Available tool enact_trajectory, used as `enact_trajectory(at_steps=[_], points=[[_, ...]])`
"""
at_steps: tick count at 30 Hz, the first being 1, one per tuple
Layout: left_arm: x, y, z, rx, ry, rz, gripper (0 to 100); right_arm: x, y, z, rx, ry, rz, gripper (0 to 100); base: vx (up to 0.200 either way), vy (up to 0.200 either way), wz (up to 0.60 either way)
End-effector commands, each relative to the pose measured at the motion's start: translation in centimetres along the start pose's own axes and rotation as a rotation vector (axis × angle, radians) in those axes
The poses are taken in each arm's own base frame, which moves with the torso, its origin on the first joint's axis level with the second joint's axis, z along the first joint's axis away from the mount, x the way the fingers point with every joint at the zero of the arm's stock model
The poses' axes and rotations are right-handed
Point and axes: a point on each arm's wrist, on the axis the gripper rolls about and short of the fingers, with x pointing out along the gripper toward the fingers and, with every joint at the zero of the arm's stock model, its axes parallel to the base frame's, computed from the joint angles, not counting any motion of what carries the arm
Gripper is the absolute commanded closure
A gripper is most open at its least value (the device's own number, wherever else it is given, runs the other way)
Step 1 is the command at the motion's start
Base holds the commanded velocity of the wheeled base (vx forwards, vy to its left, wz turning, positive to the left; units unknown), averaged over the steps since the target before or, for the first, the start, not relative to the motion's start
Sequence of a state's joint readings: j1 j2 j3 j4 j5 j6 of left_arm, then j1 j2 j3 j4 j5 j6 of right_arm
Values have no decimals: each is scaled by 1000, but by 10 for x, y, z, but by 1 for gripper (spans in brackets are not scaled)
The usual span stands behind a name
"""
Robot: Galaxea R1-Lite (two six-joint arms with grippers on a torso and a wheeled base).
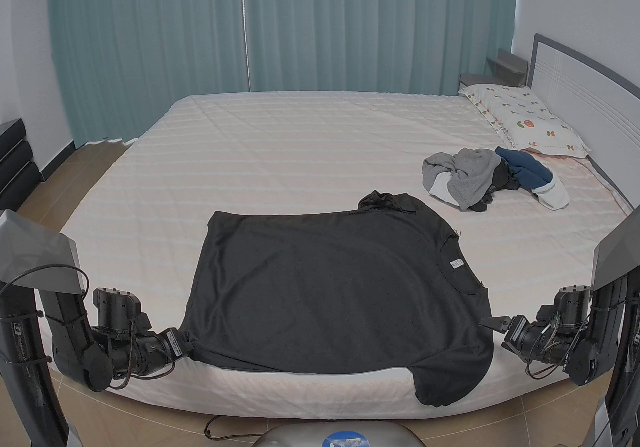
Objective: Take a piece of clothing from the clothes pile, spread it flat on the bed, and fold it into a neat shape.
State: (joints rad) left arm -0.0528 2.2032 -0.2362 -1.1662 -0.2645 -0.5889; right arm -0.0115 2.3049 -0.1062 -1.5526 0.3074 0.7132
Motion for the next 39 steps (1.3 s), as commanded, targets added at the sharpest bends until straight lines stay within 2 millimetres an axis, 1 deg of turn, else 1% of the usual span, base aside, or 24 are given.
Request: enact_trajectory(at_steps=[1,5,7,8,14,15,19,26,34,37,38,39], points=[[3,0,1,-23,-3,-1,100,16,-7,-2,-2,-4,-26,0,0,0,0],[2,1,1,-25,-4,0,100,23,-8,-2,-8,-7,-28,0,0,0,0],[3,1,1,-27,0,2,100,32,-8,-6,-25,8,-24,0,0,0,0],[3,1,1,-27,-2,2,100,34,-7,-5,-29,0,-22,100,0,0,0],[3,3,3,-32,-8,5,100,46,-1,-4,-60,-38,-23,100,0,0,0],[3,3,2,-32,-7,6,100,51,1,-3,-69,-67,-32,100,0,0,0],[3,3,3,-32,-9,6,100,60,8,8,-83,-154,-37,100,0,0,0],[3,3,2,-32,-5,6,100,69,16,20,-95,-208,9,100,0,0,0],[6,5,0,-33,4,12,100,78,16,19,-137,-204,18,100,0,0,0],[6,5,0,-33,4,12,100,78,17,19,-138,-201,24,100,0,0,0],[6,5,0,-33,4,12,100,77,17,20,-137,-204,23,0,0,0,0],[6,5,1,-33,3,13,100,76,17,22,-135,-210,23,0,0,0,0]])
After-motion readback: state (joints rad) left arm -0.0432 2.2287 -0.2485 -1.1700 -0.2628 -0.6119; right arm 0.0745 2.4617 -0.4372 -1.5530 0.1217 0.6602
